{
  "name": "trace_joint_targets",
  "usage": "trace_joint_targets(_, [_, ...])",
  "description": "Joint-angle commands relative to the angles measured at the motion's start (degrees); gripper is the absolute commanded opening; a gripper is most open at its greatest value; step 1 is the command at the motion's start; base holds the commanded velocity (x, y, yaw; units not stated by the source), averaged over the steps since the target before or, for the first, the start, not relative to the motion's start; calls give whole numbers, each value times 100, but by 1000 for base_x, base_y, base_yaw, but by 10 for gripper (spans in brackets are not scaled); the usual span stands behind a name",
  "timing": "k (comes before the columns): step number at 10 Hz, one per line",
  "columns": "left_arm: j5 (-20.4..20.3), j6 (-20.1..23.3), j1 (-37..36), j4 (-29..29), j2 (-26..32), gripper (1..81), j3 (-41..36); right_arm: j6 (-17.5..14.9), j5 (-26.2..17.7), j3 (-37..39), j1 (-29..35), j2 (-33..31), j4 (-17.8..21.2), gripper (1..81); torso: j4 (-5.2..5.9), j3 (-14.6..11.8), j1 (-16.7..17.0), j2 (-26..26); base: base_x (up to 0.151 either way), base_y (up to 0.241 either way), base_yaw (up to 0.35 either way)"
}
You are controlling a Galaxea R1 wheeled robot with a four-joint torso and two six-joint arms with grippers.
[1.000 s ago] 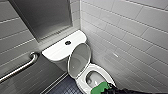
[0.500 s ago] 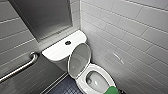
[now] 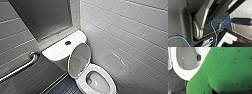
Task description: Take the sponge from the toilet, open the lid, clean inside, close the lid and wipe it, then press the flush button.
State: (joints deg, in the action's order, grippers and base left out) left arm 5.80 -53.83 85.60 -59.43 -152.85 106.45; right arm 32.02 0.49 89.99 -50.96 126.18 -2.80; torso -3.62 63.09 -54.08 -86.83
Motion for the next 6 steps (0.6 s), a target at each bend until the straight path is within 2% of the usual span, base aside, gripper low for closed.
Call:
trace_joint_targets(1, [220, 39, 155, -42, 26, 811, -177, -12, -84, -946, 107, -852, -79, 10, 0, 0, 0, 0, 0, 0, 0])
trace_joint_targets(3, [220, 75, 155, -42, 26, 811, -177, -12, -66, -1440, 396, -1110, -133, 10, 0, 0, 0, 0, 0, 0, 0])
trace_joint_targets(6, [228, 75, 155, -42, 8, 811, -133, 6, -330, -1468, 1256, -776, -71, 10, 0, 0, 0, 0, 0, 0, 0])
